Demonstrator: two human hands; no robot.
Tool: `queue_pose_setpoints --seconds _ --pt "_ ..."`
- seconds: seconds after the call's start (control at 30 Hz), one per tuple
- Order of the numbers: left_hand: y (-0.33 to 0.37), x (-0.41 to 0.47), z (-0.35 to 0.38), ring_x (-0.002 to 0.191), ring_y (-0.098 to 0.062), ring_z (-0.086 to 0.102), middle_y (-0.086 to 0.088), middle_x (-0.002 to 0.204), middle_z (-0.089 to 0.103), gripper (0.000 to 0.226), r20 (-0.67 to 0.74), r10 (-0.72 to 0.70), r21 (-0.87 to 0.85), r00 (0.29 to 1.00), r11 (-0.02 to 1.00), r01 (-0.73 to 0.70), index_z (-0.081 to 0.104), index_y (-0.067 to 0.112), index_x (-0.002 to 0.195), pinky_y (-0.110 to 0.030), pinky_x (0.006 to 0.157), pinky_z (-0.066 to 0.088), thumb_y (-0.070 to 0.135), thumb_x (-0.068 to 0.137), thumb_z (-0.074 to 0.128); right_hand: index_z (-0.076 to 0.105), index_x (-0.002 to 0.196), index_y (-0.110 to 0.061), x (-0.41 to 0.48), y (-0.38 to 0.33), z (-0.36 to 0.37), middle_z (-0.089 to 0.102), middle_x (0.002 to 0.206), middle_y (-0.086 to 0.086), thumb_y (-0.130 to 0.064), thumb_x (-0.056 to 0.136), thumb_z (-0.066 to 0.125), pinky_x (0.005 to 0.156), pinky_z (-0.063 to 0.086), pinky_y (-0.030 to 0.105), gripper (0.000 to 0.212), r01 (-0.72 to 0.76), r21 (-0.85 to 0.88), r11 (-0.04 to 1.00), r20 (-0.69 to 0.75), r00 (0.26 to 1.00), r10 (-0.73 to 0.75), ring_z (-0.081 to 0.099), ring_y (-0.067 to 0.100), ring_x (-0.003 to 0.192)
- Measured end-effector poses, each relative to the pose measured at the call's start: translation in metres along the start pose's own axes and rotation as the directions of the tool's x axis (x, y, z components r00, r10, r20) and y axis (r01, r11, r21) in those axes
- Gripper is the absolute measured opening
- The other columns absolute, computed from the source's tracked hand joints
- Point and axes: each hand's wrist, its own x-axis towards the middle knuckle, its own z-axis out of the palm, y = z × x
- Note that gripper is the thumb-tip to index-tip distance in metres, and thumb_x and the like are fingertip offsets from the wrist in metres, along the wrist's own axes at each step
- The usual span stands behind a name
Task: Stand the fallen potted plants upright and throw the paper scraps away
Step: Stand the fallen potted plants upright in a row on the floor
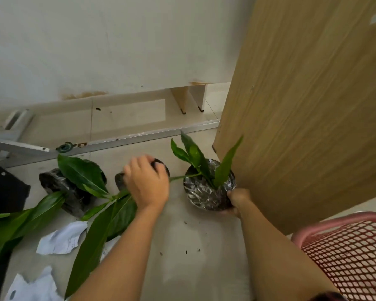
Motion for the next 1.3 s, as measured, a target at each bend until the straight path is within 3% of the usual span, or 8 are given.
queue_pose_setpoints --seconds 0.17,0.33,0.47,0.83,1.03,1.1,1.17,1.3 --pt "0.017 -0.024 0.045 0.093 -0.031 0.064 -0.018 0.102 0.069 0.036 0.497 -0.038 0.052 0.867 0.999 0.013 0.063 -0.001 0.105 -0.035 0.076 0.049 0.029 0.094 0.047 0.041 0.138 -0.002 0.007 -0.021 0.012 0.047 0.143 0.02 -0.005 0.101 0.031 0.07 0.051 0.049 0.038 0.001 0.078 0.997 -0.007 1.0 0.0 0.05 0.042 0.125" --pt "0.026 -0.002 0.095 0.112 -0.039 0.06 -0.022 0.123 0.063 0.04 0.679 -0.306 -0.007 0.668 0.906 0.423 0.058 -0.003 0.119 -0.04 0.093 0.052 0.026 0.092 0.054 0.044 0.133 0.002 0.017 -0.035 0.031 0.051 0.136 0.025 -0.001 0.096 0.042 0.058 0.052 0.047 0.037 0.043 0.129 0.991 -0.017 0.999 -0.041 0.054 0.046 0.118" --pt "0.024 0.012 0.107 0.119 -0.038 0.056 -0.023 0.13 0.059 0.043 0.638 -0.272 0.029 0.721 0.943 0.331 0.049 0.0 0.13 -0.039 0.098 0.046 0.012 0.089 0.058 0.043 0.134 0.006 0.021 -0.04 0.039 0.047 0.139 0.025 0.004 0.094 0.044 0.081 0.055 0.053 0.039 0.052 0.177 0.983 0.016 0.998 -0.056 0.05 0.047 0.121" --pt "0.016 0.017 0.116 0.118 -0.035 0.057 -0.022 0.127 0.06 0.044 0.622 -0.229 -0.06 0.748 0.94 0.337 0.05 0.0 0.128 -0.037 0.097 0.047 0.008 0.086 0.063 0.057 0.12 0.007 0.036 -0.032 0.053 0.06 0.126 0.026 -0.008 0.089 0.057 0.092 0.053 0.046 0.034 0.183 -0.076 0.98 -0.197 0.961 -0.194 0.059 0.043 0.112" --pt "0.0 0.003 0.089 0.111 -0.031 0.059 -0.016 0.119 0.062 0.033 0.573 -0.159 -0.154 0.804 0.943 0.295 0.058 -0.002 0.122 -0.03 0.091 0.046 0.009 0.091 0.053 0.045 0.121 -0.003 -0.007 -0.031 0.072 0.044 0.131 0.024 -0.003 0.084 0.054 0.094 0.04 0.047 0.039 0.28 -0.552 0.785 -0.413 0.726 -0.55 0.042 0.041 0.119" --pt "-0.019 -0.009 0.079 0.092 -0.03 0.065 -0.017 0.099 0.068 0.024 0.625 -0.268 -0.138 0.733 0.886 0.442 0.067 -0.002 0.105 -0.031 0.079 0.05 0.006 0.09 0.05 0.049 0.117 -0.005 -0.023 -0.02 0.089 0.045 0.128 0.02 -0.006 0.081 0.055 0.092 0.039 0.042 0.036 0.429 -0.675 0.6 -0.242 0.64 -0.73 0.042 0.037 0.116" --pt "-0.041 -0.022 0.07 0.059 -0.024 0.057 -0.014 0.071 0.061 0.022 0.719 -0.439 -0.062 0.539 0.732 0.679 0.062 0.001 0.078 -0.026 0.052 0.047 0.004 0.089 0.043 0.052 0.117 -0.004 -0.033 -0.011 0.109 0.045 0.127 0.017 -0.012 0.084 0.056 0.097 0.037 0.034 0.034 0.657 -0.603 0.453 0.087 0.618 -0.781 0.044 0.032 0.117" --pt "-0.08 -0.04 0.058 0.036 -0.018 0.043 -0.012 0.044 0.049 0.036 0.803 -0.554 -0.107 0.219 0.228 0.968 0.043 0.004 0.063 -0.024 0.043 0.033 0.01 0.096 0.03 0.038 0.139 -0.015 -0.048 -0.003 0.139 0.035 0.14 0.012 -0.047 0.085 0.058 0.11 0.036 0.041 0.066 0.775 -0.542 0.325 0.602 0.628 -0.493 0.038 0.029 0.13"
